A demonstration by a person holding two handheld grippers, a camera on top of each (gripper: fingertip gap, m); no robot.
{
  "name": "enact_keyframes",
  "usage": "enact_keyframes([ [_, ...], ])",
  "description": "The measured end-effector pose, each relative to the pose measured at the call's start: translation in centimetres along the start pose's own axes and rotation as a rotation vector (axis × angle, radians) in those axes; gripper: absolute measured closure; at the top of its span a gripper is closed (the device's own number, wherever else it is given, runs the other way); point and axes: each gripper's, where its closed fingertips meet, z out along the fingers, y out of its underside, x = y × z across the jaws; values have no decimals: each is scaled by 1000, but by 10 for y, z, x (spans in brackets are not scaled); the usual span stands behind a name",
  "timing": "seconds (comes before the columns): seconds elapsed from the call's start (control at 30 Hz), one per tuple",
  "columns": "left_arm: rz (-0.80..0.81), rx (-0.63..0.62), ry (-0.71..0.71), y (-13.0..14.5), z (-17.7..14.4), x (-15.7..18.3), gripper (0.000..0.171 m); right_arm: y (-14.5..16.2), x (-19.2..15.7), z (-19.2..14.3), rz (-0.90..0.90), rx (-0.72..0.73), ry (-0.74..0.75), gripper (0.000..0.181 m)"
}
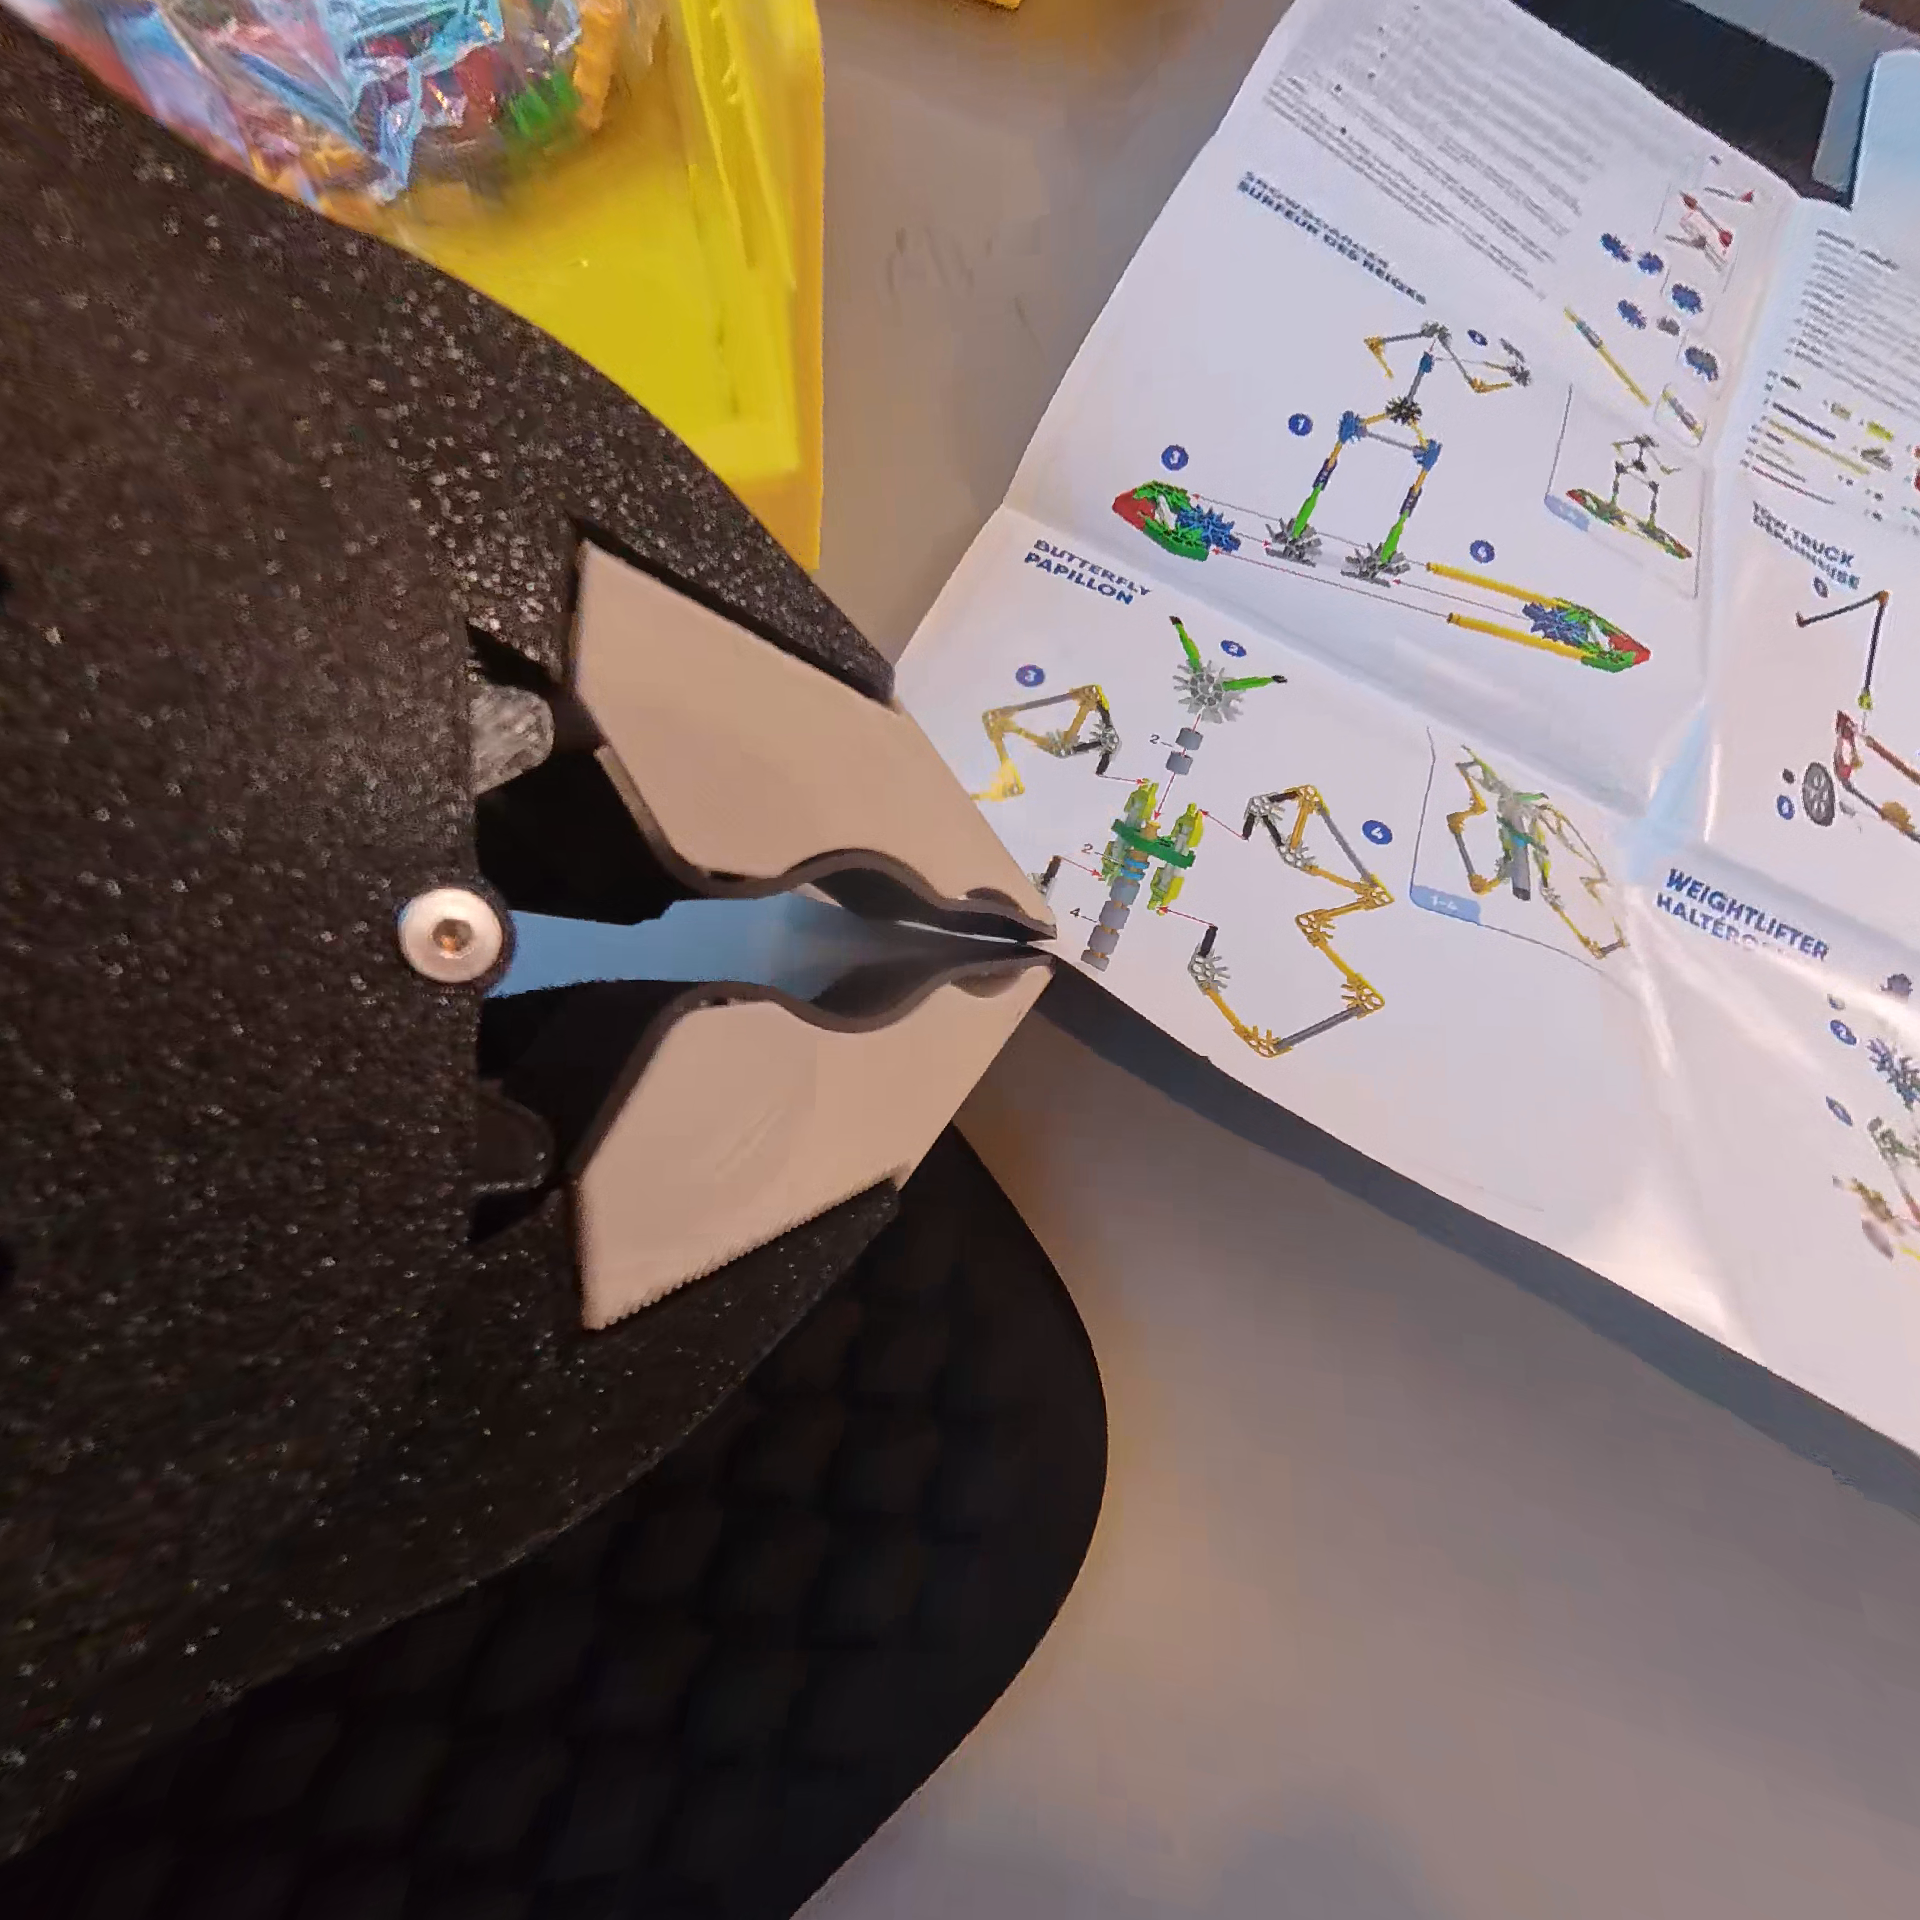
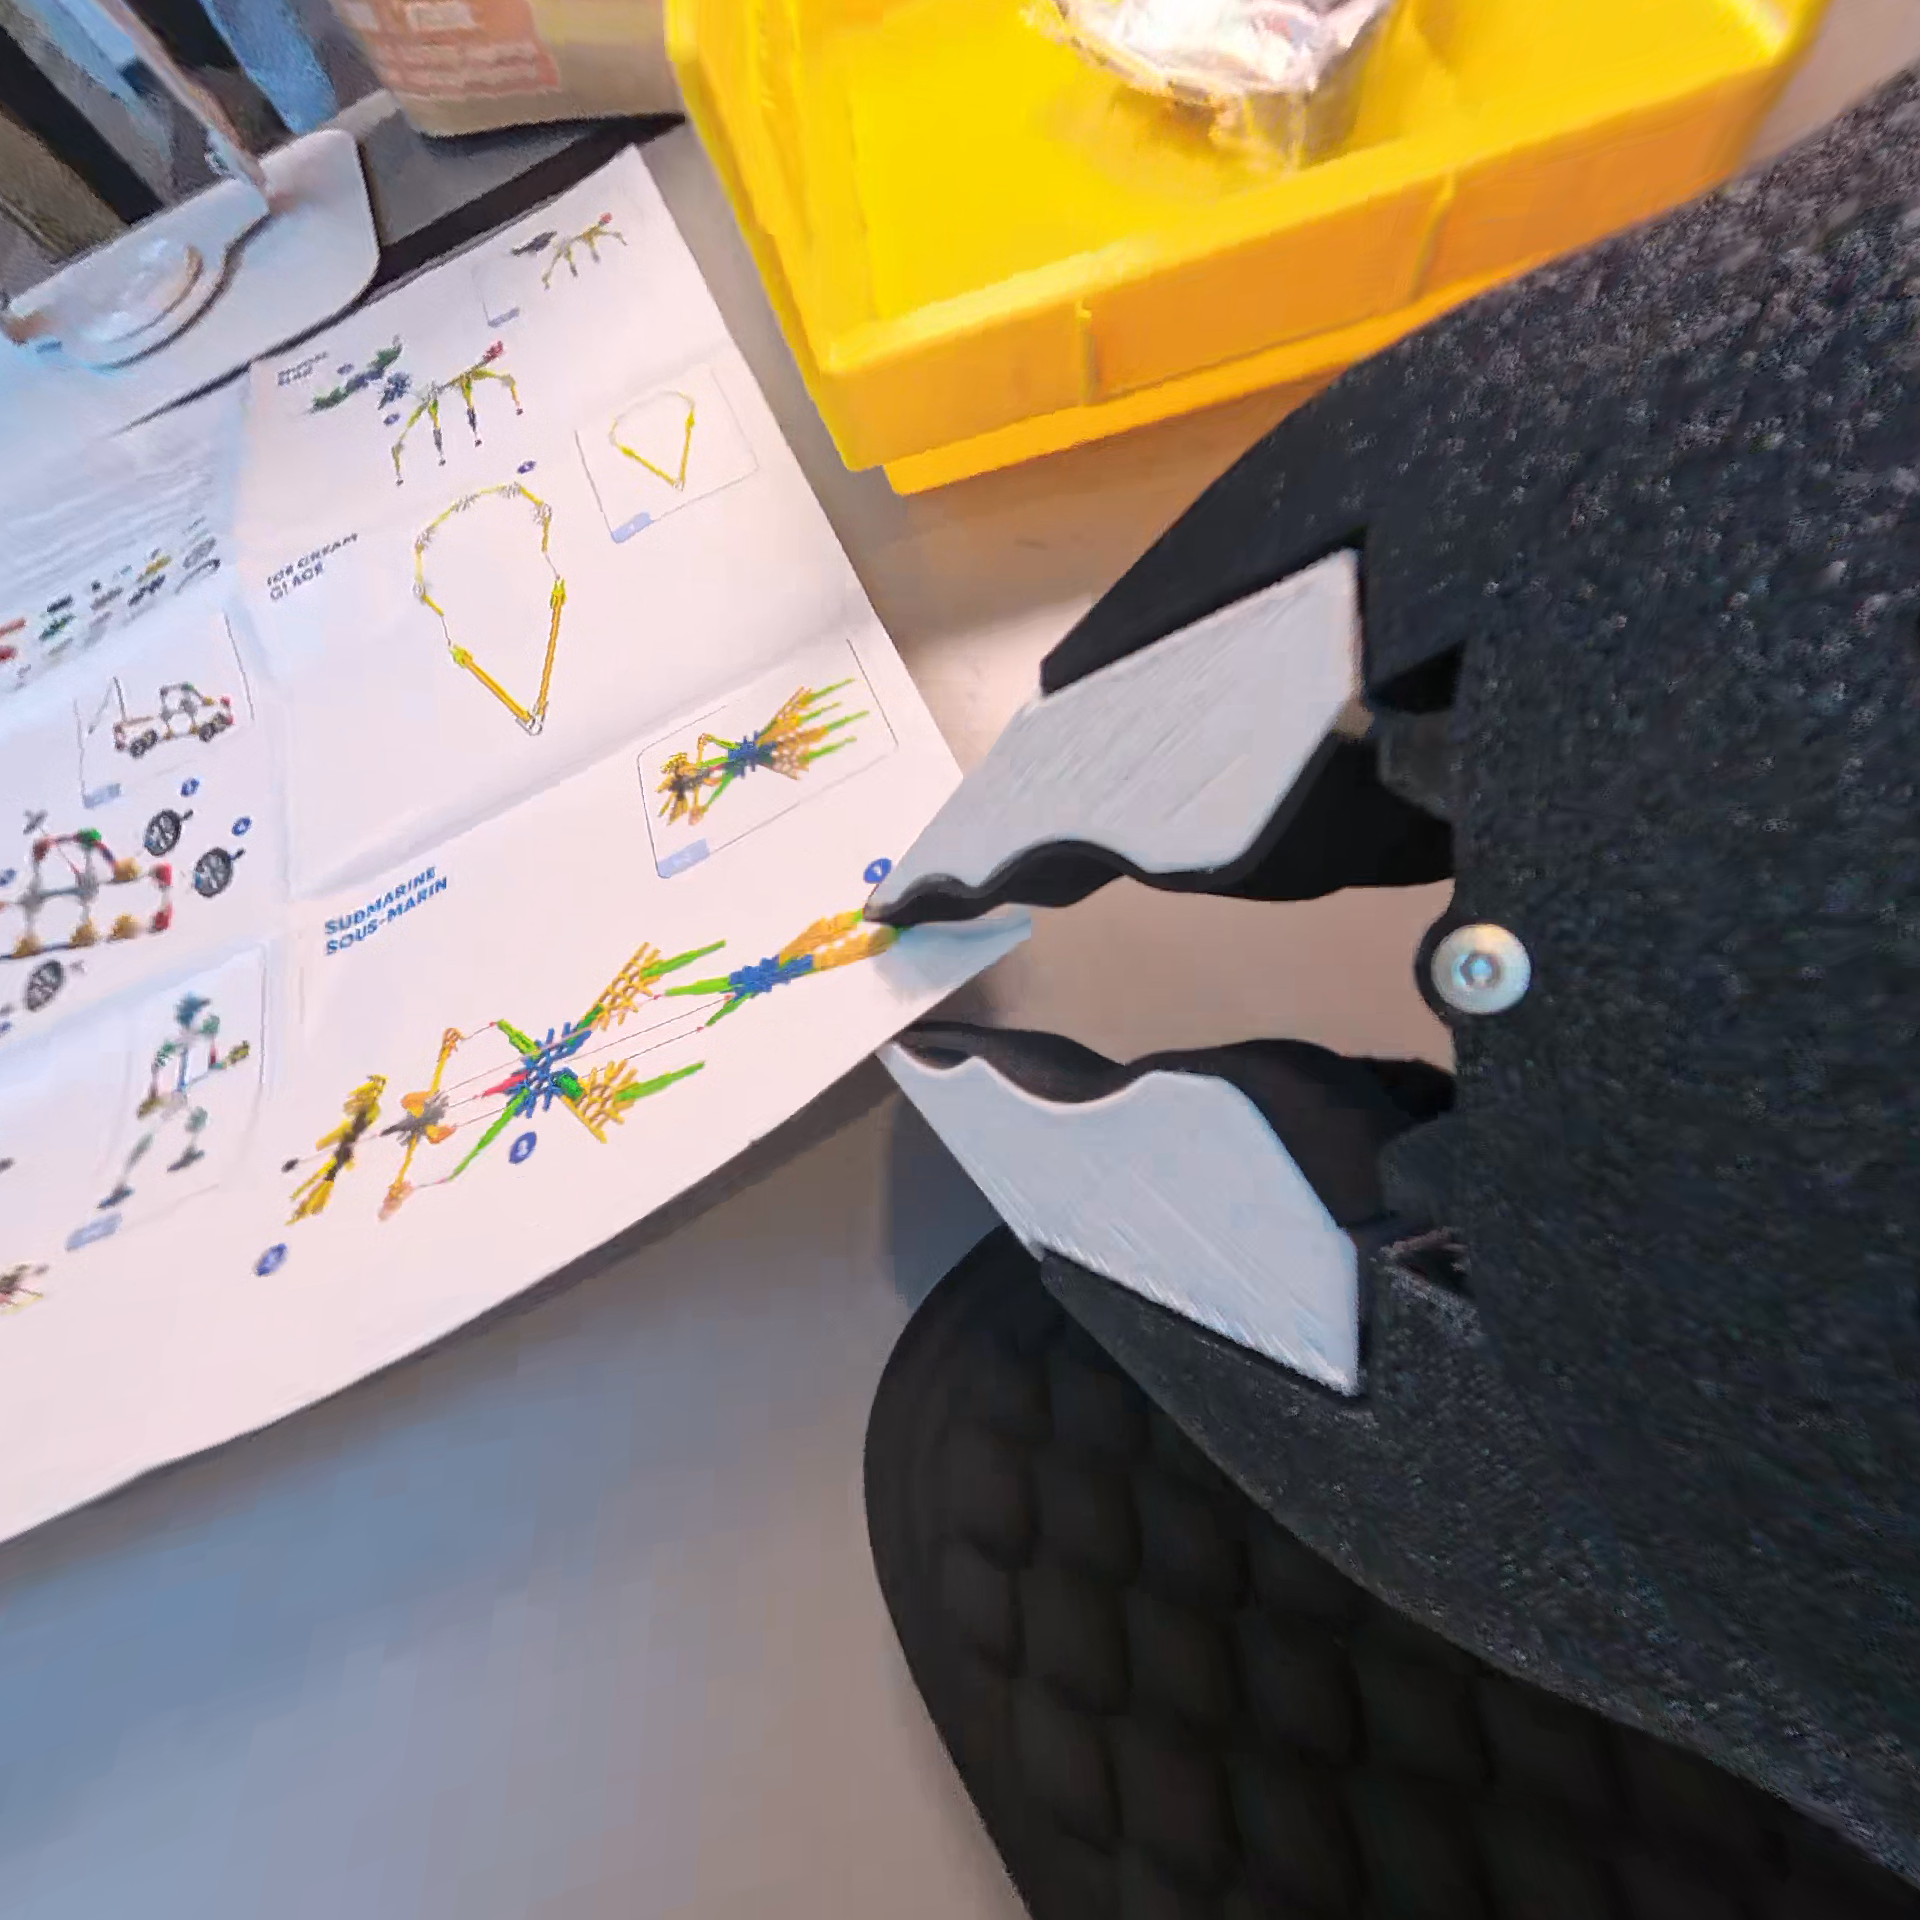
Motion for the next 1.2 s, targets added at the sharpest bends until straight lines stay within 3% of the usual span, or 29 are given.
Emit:
enact_keyframes([
  [0.13,-126,127,16,-11,-10,7,157,-11,7,-27,250,227,31,154],
  [0.27,-262,317,-9,-37,-32,3,142,-28,31,-58,434,446,177,140],
  [0.43,-433,480,-208,-61,-53,-30,136,-55,50,-73,523,618,326,132],
  [0.57,-635,632,-329,-78,-57,-56,115,-84,65,-78,576,742,394,114],
  [0.73,-666,661,-525,-74,-76,-76,97,-101,72,-72,597,742,390,103],
  [0.87,-684,609,-679,-44,-109,-94,95,-104,66,-63,569,707,330,103],
  [1.03,-750,410,-861,28,-168,-130,98,-102,52,-53,517,664,289,104],
  [1.1,-780,310,-875,55,-190,-145,101,-101,44,-50,490,644,281,105],
  [1.2,-819,117,-767,90,-195,-163,104,-100,33,-42,467,617,255,108],
])
